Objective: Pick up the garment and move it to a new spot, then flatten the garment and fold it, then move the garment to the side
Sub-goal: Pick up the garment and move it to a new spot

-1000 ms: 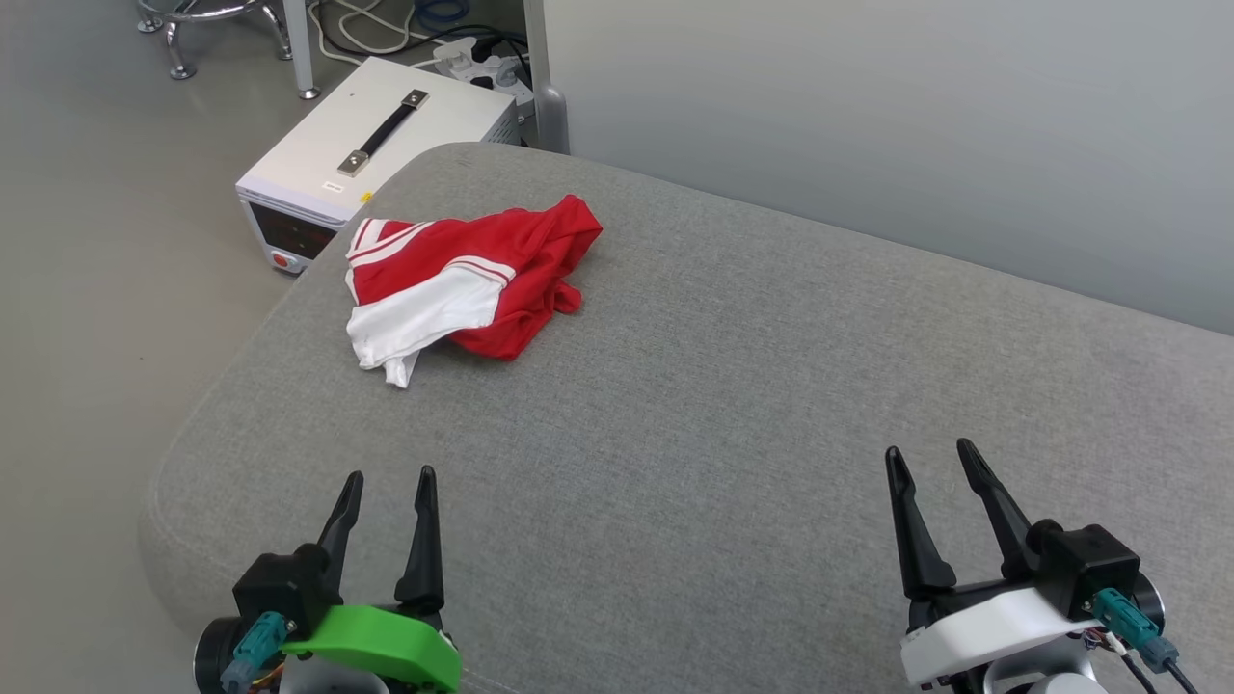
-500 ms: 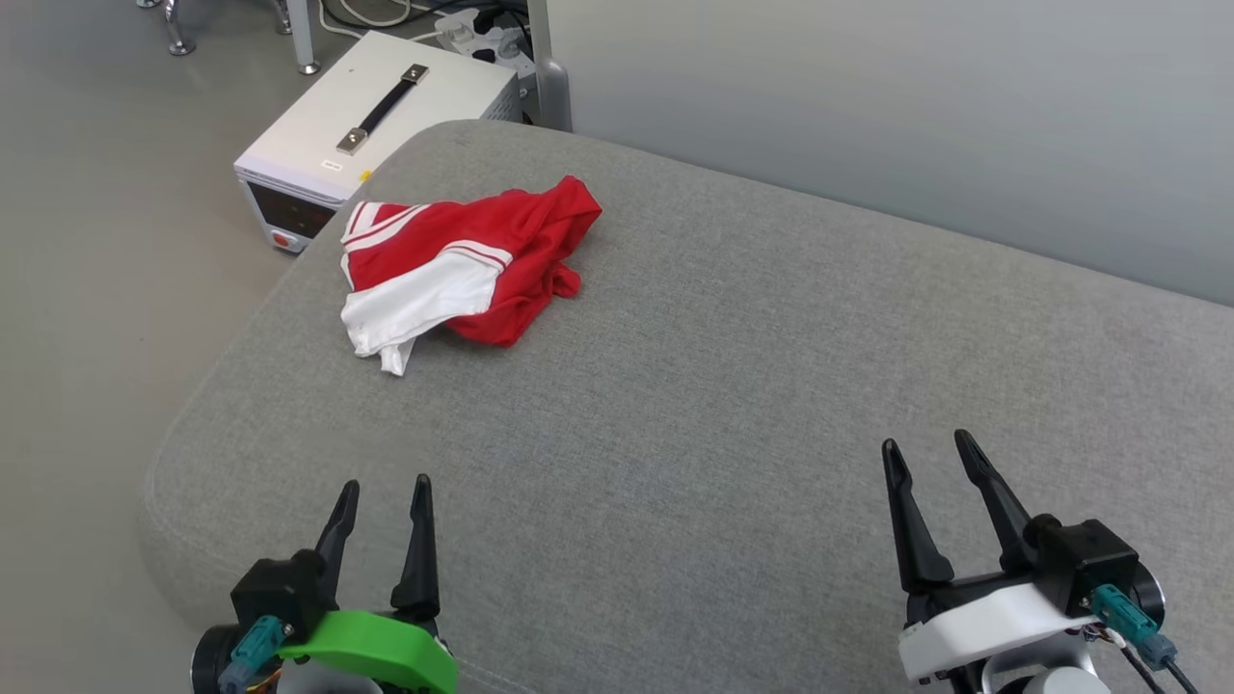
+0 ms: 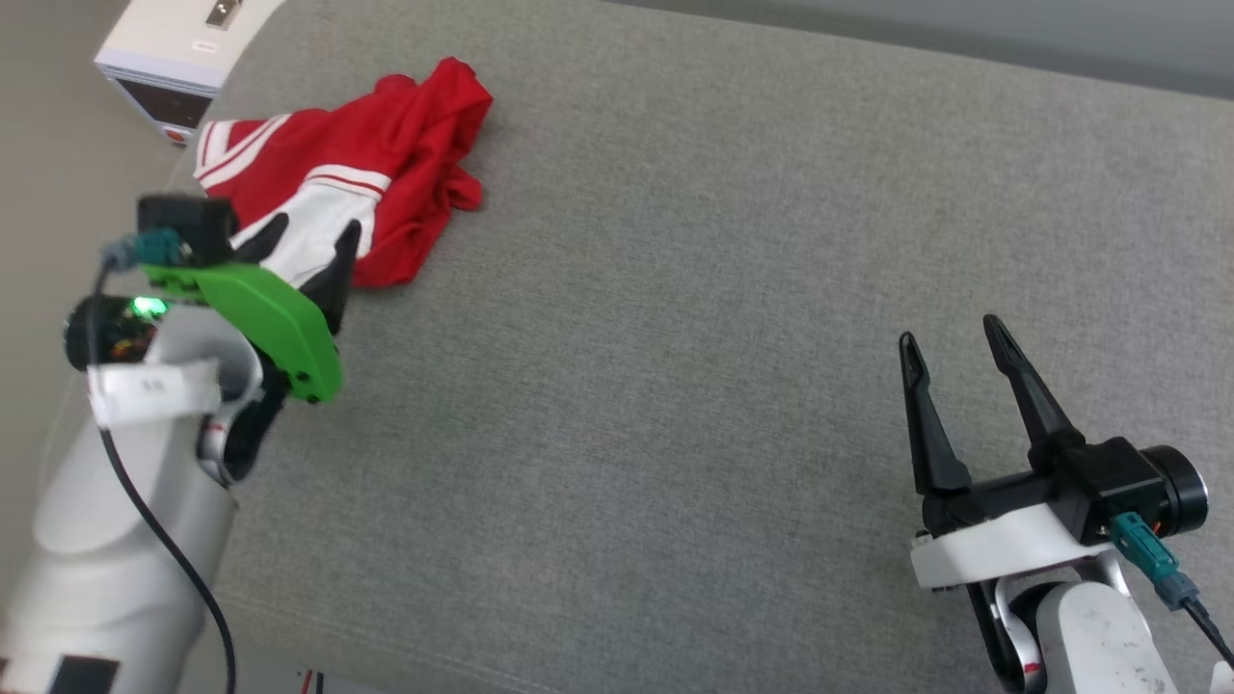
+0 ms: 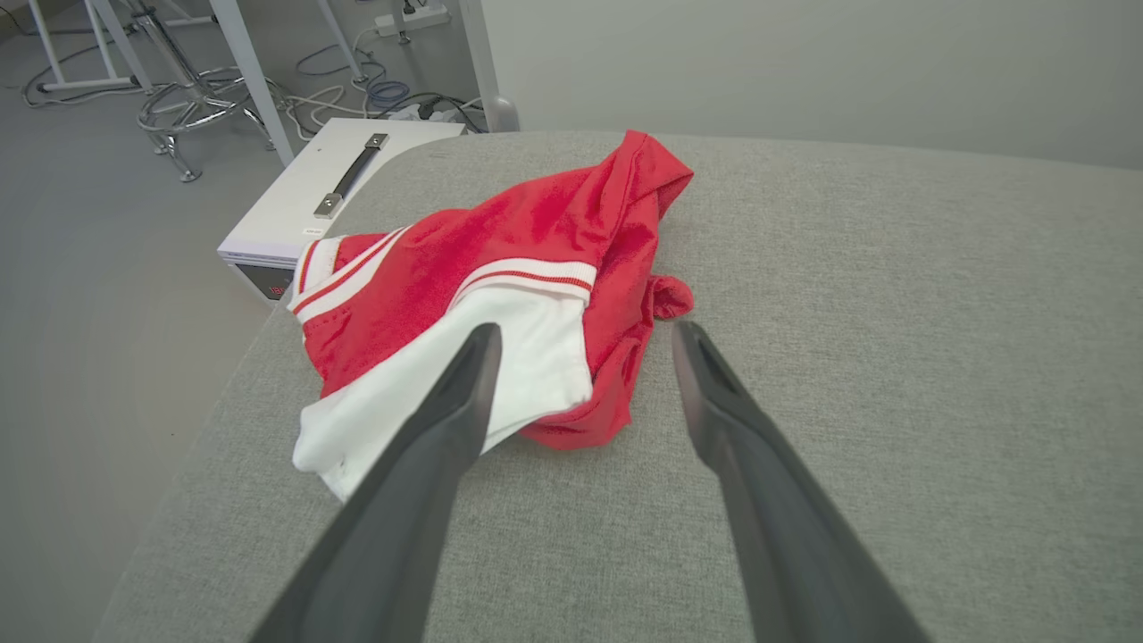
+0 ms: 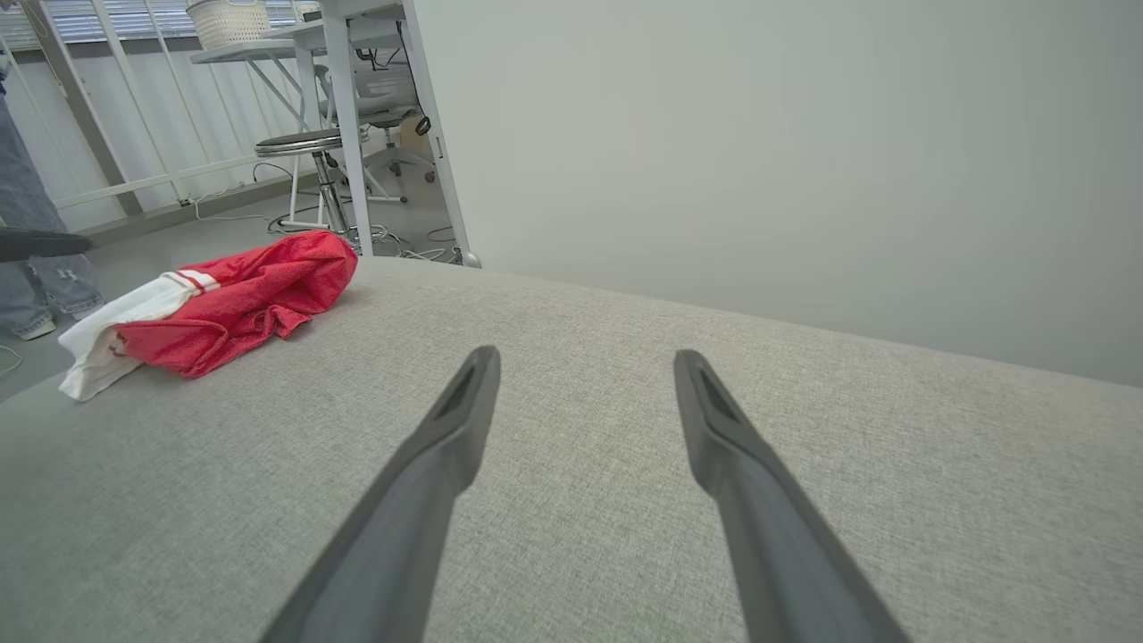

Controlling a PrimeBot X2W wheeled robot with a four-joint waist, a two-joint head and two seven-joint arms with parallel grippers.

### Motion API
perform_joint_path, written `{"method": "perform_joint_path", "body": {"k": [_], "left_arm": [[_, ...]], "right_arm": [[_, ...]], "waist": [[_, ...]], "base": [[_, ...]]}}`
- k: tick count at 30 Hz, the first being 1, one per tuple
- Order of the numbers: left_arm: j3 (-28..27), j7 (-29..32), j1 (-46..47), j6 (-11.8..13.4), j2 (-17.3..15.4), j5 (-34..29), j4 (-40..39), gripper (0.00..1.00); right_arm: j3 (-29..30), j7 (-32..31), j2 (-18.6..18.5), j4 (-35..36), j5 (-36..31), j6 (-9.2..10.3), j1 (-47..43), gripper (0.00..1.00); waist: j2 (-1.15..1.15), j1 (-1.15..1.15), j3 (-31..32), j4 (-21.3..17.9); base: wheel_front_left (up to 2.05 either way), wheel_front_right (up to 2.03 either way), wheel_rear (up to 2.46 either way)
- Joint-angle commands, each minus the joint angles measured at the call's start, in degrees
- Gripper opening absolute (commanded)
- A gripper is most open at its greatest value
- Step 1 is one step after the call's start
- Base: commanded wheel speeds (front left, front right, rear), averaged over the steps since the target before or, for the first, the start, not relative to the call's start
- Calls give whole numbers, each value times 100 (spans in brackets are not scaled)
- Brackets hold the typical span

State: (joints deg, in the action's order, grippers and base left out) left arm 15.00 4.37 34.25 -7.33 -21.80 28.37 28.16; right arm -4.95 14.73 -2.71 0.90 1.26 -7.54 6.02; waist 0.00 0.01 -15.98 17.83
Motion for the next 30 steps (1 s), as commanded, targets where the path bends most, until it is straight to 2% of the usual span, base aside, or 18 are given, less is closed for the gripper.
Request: {"method": "perform_joint_path", "body": {"k": [1, 4, 9, 13, 19, 20, 21, 22, 30], "left_arm": [[132, 346, 293, -14, -217, 333, 100, 100], [440, 1151, 787, -14, -679, 933, 257, 100], [748, 2036, 1275, -14, -1120, 1633, 599, 100], [894, 2184, 1456, -15, -1296, 1867, 878, 100], [1160, 2342, 1500, -15, -1298, 2061, 1472, 100], [1190, 2369, 1494, -15, -1278, 2120, 1533, 73], [1194, 2346, 1495, -15, -1264, 2173, 1566, 21], [1184, 2283, 1499, -15, -1253, 2227, 1609, 0], [1213, 1315, 1503, -15, -1503, 2208, 1582, 0]], "right_arm": [[-11, 27, -17, 68, -52, 5, 132, 100], [-24, 27, -17, 130, -56, 5, 250, 100], [-44, 27, -17, 176, -45, 5, 378, 100], [-55, 27, -17, 200, -41, 5, 442, 100], [-33, 27, -17, 226, -61, 5, 497, 100], [-31, 27, -17, 222, -67, 5, 505, 100], [-31, 27, -17, 215, -73, 5, 510, 100], [-32, 27, -17, 203, -80, 5, 515, 100], [-21, 27, -17, 11, 2, 5, 466, 100]], "waist": [[0, -1, -733, -515], [0, -1, -993, -675], [0, -1, -1289, -870], [0, -1, -1442, -961], [0, -1, -1580, -985], [0, -1, -1587, -982], [0, -1, -1586, -979], [0, -1, -1576, -976], [0, -1, -1093, -995]], "base": [[0, 0, 0], [0, 0, 0], [0, 0, 0], [0, 0, 0], [0, 0, 0], [0, 0, 0], [0, 0, 0], [0, 0, 0], [0, 0, 0]]}}
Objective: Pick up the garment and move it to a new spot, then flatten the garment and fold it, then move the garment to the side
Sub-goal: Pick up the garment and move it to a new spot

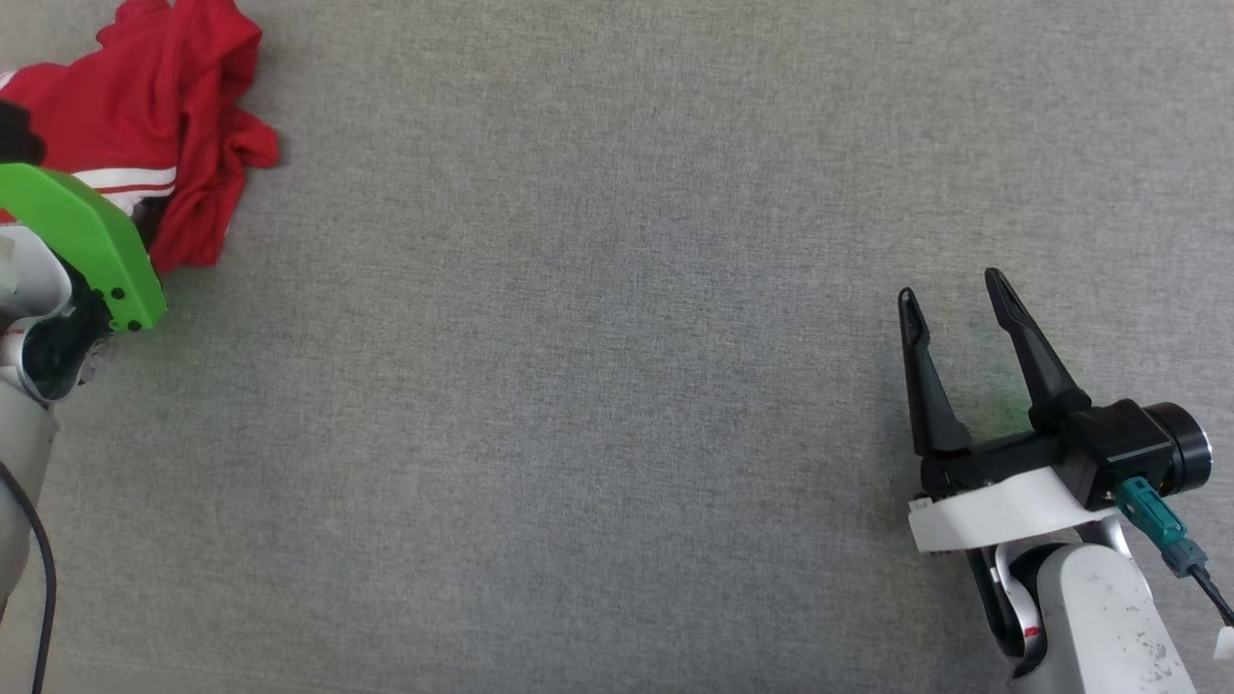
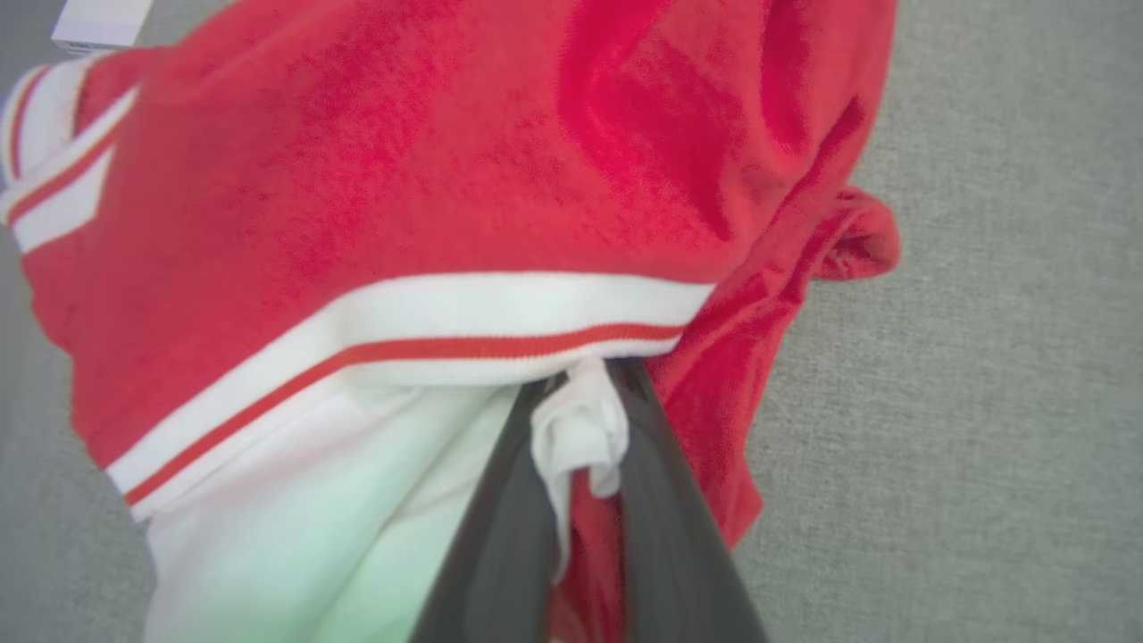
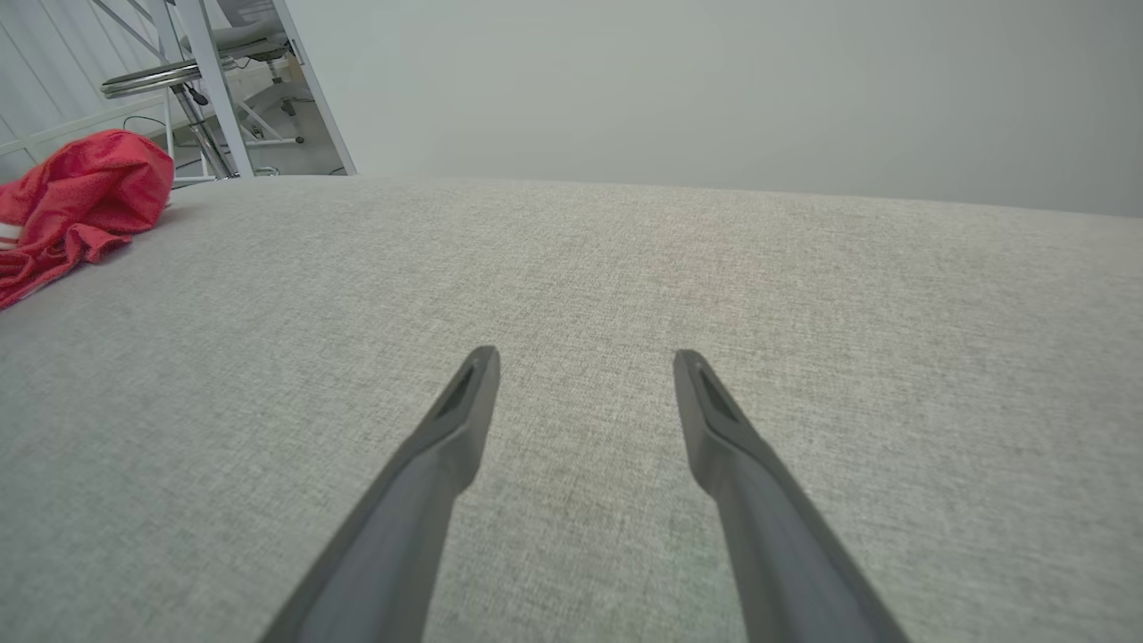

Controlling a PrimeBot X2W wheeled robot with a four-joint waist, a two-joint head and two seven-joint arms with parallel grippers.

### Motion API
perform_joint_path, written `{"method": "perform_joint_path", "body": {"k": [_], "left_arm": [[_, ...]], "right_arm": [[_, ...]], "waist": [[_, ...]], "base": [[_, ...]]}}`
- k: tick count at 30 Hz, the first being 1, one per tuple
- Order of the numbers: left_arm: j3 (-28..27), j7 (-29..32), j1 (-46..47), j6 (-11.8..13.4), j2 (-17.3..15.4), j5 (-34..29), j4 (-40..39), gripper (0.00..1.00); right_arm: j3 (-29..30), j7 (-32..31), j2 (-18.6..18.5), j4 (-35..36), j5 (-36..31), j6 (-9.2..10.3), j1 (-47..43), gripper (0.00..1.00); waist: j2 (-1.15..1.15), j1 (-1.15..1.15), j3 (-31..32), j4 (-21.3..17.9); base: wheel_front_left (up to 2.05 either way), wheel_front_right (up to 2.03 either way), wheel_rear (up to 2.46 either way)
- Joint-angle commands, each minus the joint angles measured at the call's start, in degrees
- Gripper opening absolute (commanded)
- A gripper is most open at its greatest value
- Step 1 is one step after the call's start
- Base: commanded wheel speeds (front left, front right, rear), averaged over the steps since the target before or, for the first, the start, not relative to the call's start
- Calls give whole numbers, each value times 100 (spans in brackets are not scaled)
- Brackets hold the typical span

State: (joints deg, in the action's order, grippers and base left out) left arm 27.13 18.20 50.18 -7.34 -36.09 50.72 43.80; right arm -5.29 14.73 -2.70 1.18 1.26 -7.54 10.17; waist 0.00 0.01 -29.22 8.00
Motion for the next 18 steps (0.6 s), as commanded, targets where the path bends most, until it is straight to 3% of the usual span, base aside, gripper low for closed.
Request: {"method": "perform_joint_path", "body": {"k": [1, 8, 18], "left_arm": [[13, -188, -98, -14, -129, -64, -12, 0], [227, -993, -69, -14, -500, -604, -382, 0], [574, -1461, 80, 4, -749, -1257, -1486, 0]], "right_arm": [[14, 27, -18, -40, 27, 5, 33, 100], [-2, 27, -18, -242, 261, 5, -181, 100], [2, 27, -18, -448, 691, 5, -595, 100]], "waist": [[0, -1, 326, -22], [0, -1, 1114, -97], [0, -1, 2163, -426]], "base": [[0, 0, 0], [0, 0, 0], [0, 0, 0]]}}
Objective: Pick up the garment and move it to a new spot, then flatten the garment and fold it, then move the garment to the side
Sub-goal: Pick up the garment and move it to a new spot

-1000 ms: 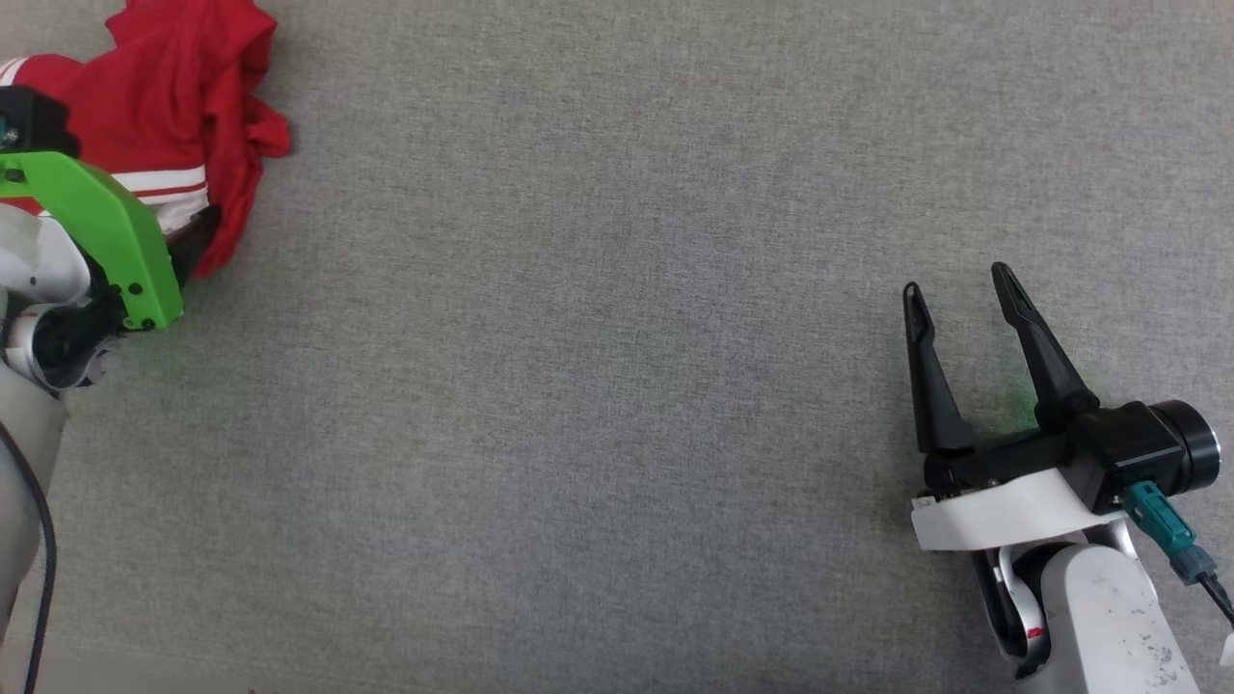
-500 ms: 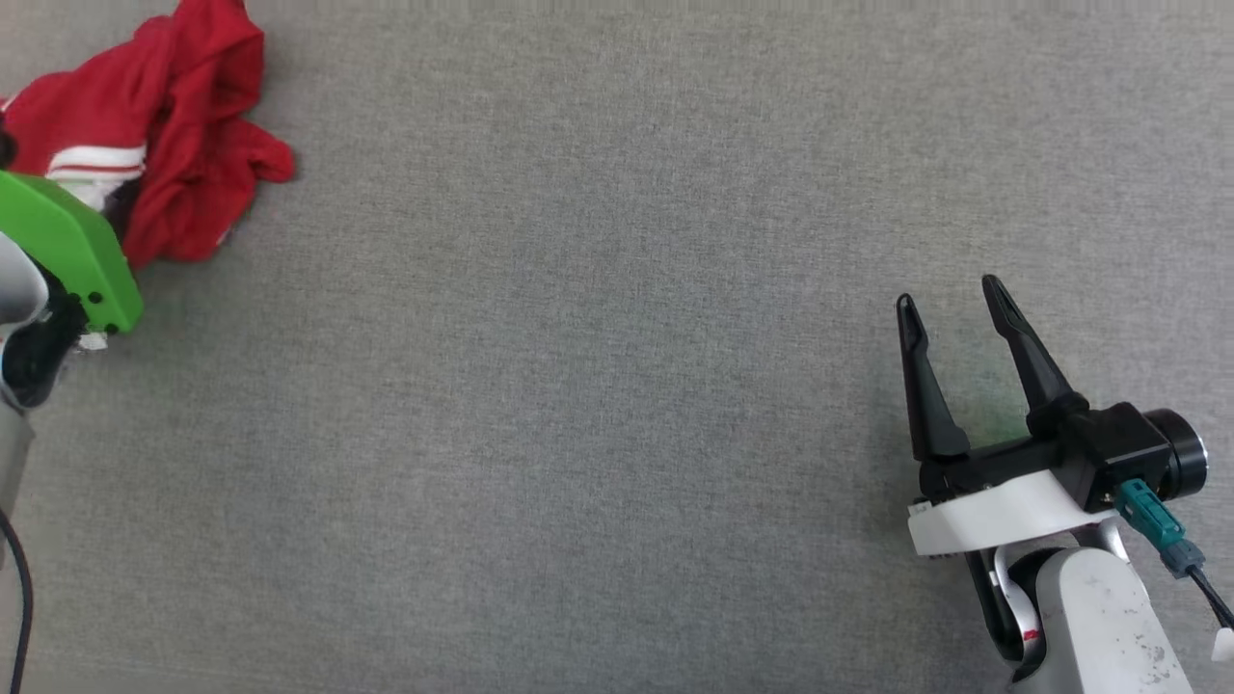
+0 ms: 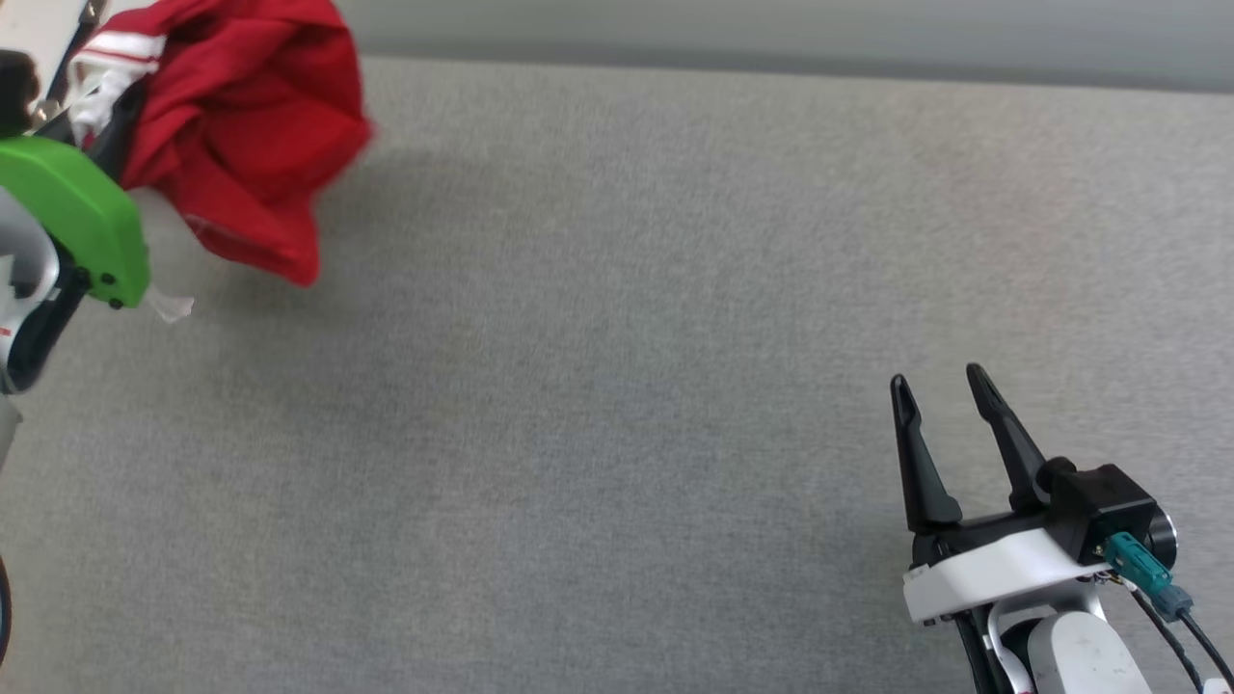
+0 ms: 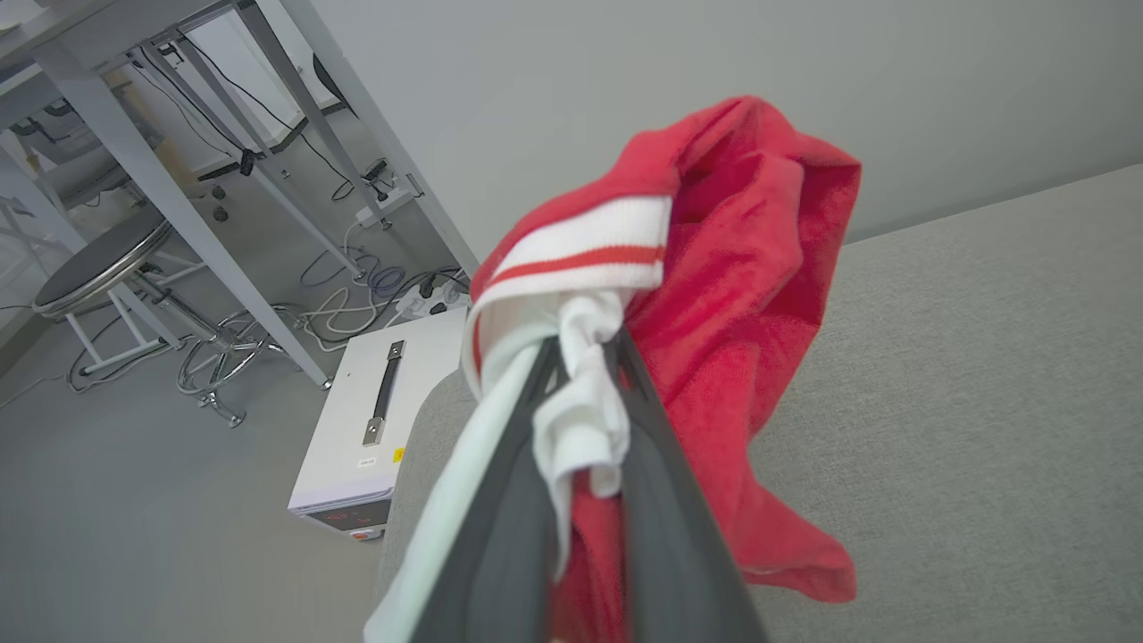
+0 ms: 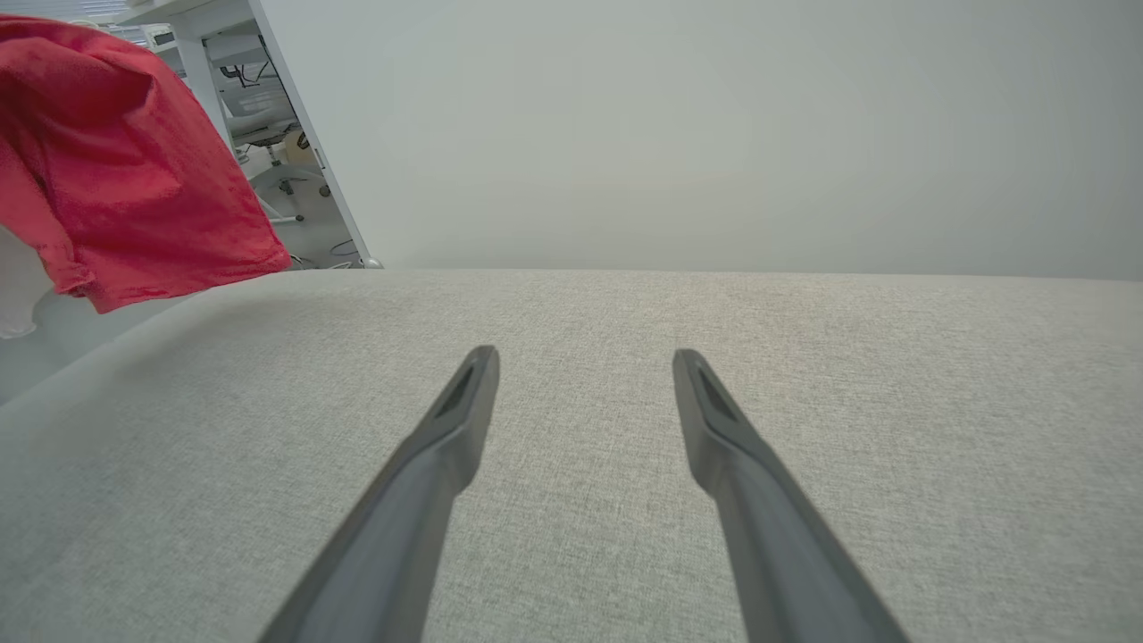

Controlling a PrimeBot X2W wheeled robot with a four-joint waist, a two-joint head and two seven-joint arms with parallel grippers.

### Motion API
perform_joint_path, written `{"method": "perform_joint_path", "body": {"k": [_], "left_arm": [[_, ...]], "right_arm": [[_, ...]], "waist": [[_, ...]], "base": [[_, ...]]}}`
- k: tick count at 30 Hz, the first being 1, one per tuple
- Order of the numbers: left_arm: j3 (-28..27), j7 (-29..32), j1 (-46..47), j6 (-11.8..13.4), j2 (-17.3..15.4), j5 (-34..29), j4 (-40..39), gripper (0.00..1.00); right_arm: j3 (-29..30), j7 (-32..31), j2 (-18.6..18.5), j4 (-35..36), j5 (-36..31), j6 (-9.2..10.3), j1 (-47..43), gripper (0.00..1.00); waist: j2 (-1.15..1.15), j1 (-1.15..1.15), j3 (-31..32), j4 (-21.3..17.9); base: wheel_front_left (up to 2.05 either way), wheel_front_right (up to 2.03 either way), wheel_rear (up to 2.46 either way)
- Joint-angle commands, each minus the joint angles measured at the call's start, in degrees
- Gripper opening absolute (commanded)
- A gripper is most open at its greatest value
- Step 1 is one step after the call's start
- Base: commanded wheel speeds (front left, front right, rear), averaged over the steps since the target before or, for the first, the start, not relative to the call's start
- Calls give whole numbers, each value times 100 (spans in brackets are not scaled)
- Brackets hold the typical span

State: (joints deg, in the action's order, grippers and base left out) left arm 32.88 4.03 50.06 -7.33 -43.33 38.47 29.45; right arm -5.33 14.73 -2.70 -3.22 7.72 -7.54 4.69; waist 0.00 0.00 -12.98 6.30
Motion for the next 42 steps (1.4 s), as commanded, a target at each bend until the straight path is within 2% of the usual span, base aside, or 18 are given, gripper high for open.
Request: {"method": "perform_joint_path", "body": {"k": [1, 5, 8, 13, 14, 15, 19, 23, 29, 34, 35, 38, 42], "left_arm": [[28, -42, 85, 15, -25, -62, -196, 0], [141, 87, 55, 42, 89, -55, -744, 0], [247, 225, 26, 58, 292, 20, -1076, 0], [522, 411, 85, 94, 799, 45, -1455, 0], [704, 379, 161, 93, 1132, -15, -1462, 0], [761, 322, 193, 89, 1261, -38, -1426, 0], [955, -112, 335, 59, 1725, -160, -1157, 0], [1210, -645, 307, 34, 2042, -357, -725, 0], [1689, -1496, -121, 24, 2250, -827, 195, 0], [2106, -1734, -688, 12, 2483, -989, 1010, 0], [2419, -1769, -1079, -4, 2798, -898, 1611, 100], [2551, -1798, -1160, -10, 2974, -808, 1840, 100], [2438, -1868, -1186, -13, 3068, -633, 1873, 100]], "right_arm": [[5, 27, -18, -17, 88, 5, -81, 100], [57, 27, -18, -29, 190, 5, -142, 100], [103, 27, -18, -39, 237, 5, -164, 100], [167, 27, -18, -51, 301, 5, -136, 100], [204, 27, -18, -43, 338, 5, -91, 100], [223, 27, -18, -41, 351, 5, -77, 100], [310, 27, -18, -33, 366, 5, -50, 100], [379, 27, -18, -15, 352, 5, -36, 100], [404, 27, -18, 40, 360, 5, 27, 100], [390, 27, -18, 31, 317, 5, 38, 100], [381, 27, -18, 5, 251, 5, 40, 100], [388, 27, -18, -21, 196, 5, 19, 100], [414, 27, -18, -48, 138, 5, -41, 100]], "waist": [[0, 0, 629, -323], [0, 0, 790, -557], [0, 0, 869, -768], [0, 0, 868, -1194], [0, 0, 809, -1452], [0, 0, 784, -1550], [0, 0, 664, -1854], [0, 0, 549, -2029], [0, 0, 361, -2119], [0, 0, 260, -2040], [0, 0, 274, -1859], [0, 0, 382, -1682], [0, 0, 602, -1433]], "base": [[0, 0, 0], [0, 0, 0], [0, 0, 0], [0, 0, 0], [0, 0, 0], [0, 0, 0], [0, 0, 0], [0, 0, 0], [0, 0, 0], [0, 0, 0], [0, 0, 0], [0, 0, 0], [0, 0, 0]]}}
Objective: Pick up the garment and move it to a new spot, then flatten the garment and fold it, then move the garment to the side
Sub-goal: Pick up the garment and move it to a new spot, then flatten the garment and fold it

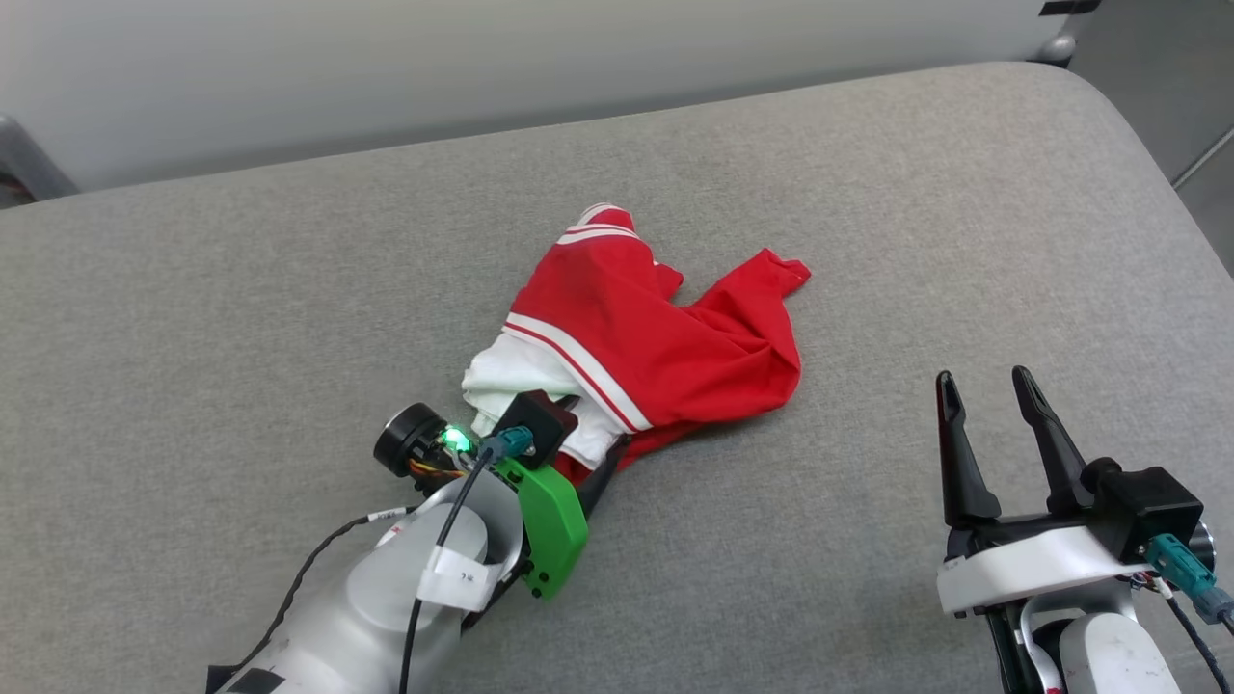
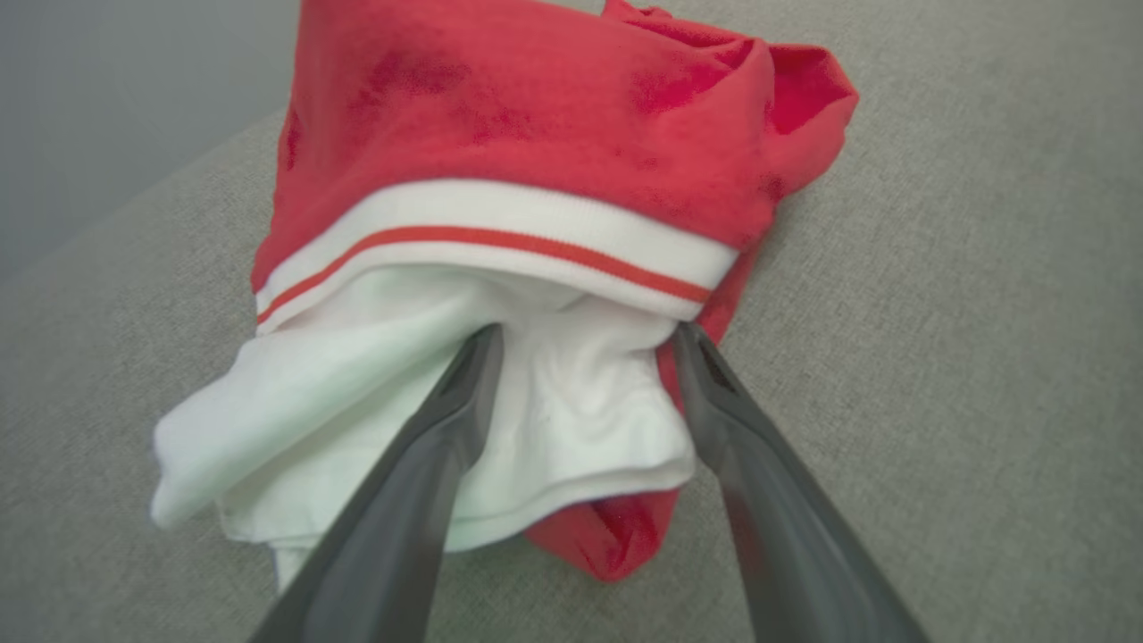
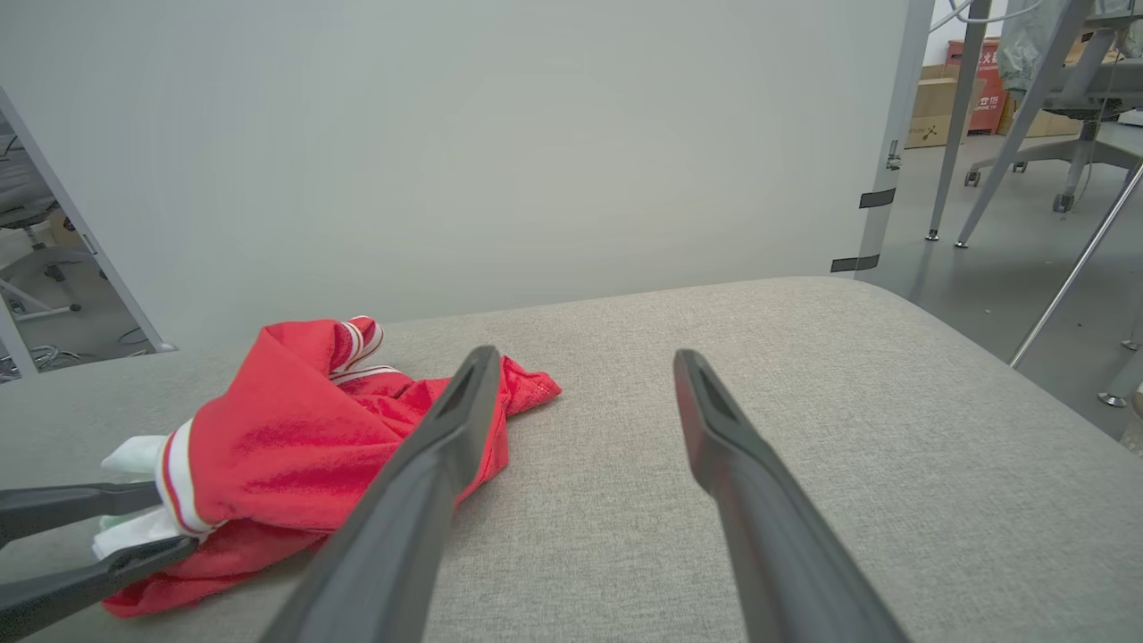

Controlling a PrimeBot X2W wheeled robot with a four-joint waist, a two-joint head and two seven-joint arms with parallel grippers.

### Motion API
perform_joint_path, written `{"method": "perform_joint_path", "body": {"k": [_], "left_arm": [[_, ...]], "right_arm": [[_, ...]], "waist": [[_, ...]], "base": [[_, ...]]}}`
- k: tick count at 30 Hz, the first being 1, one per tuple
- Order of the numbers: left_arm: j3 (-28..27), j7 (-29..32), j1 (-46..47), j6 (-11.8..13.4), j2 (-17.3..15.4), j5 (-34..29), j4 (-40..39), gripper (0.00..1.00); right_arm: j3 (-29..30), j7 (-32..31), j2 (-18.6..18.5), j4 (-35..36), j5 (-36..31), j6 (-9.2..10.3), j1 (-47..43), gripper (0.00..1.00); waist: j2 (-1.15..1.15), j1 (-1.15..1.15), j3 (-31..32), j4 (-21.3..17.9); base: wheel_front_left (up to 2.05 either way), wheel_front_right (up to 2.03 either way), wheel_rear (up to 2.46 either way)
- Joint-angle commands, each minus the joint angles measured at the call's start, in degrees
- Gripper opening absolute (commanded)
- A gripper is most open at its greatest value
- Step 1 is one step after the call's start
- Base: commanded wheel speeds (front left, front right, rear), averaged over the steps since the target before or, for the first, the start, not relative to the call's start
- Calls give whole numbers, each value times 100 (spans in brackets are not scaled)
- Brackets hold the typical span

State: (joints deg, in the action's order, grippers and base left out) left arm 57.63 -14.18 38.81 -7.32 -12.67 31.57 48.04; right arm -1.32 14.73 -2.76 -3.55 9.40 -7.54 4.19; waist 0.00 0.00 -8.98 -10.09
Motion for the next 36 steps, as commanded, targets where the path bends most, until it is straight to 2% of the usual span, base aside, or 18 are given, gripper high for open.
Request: {"method": "perform_joint_path", "body": {"k": [1, 7, 12, 17, 19, 24, 28, 29, 36], "left_arm": [[-89, -58, -72, -14, 8, 95, -12, 100], [-770, -79, -281, 108, -169, 313, -557, 100], [-1647, -81, -711, 398, -503, 350, -1373, 100], [-2530, -81, -1473, 653, -644, 188, -2374, 100], [-2973, -81, -1889, 754, -578, 125, -2818, 100], [-3762, -81, -2889, 768, -278, -375, -3680, 100], [-4201, -82, -3488, 591, 44, -987, -4152, 100], [-4350, -82, -3677, 479, 202, -1232, -4284, 100], [-4827, -82, -3862, 180, 616, -1631, -4384, 100]], "right_arm": [[22, 27, -11, -20, -45, 5, -16, 100], [124, 27, -11, -41, -134, 5, -208, 100], [138, 27, -11, -21, -209, 5, -330, 100], [149, 27, -11, -5, -254, 5, -425, 100], [139, 27, -11, 3, -269, 5, -449, 100], [113, 27, -11, 16, -282, 5, -496, 100], [47, 27, -11, -2, -268, 5, -532, 100], [21, 27, -11, -14, -263, 5, -543, 100], [-21, 27, -11, -31, -329, 5, -550, 100]], "waist": [[0, 0, 260, 269], [0, 0, 606, 718], [0, 0, 757, 1046], [0, 0, 830, 1260], [0, 0, 837, 1302], [0, 0, 839, 1354], [0, 0, 847, 1339], [0, 0, 856, 1326], [0, 0, 852, 1301]], "base": [[0, 0, 0], [0, 0, 0], [0, 0, 0], [0, 0, 0], [0, 0, 0], [0, 0, 0], [0, 0, 0], [0, 0, 0], [0, 0, 0]]}}
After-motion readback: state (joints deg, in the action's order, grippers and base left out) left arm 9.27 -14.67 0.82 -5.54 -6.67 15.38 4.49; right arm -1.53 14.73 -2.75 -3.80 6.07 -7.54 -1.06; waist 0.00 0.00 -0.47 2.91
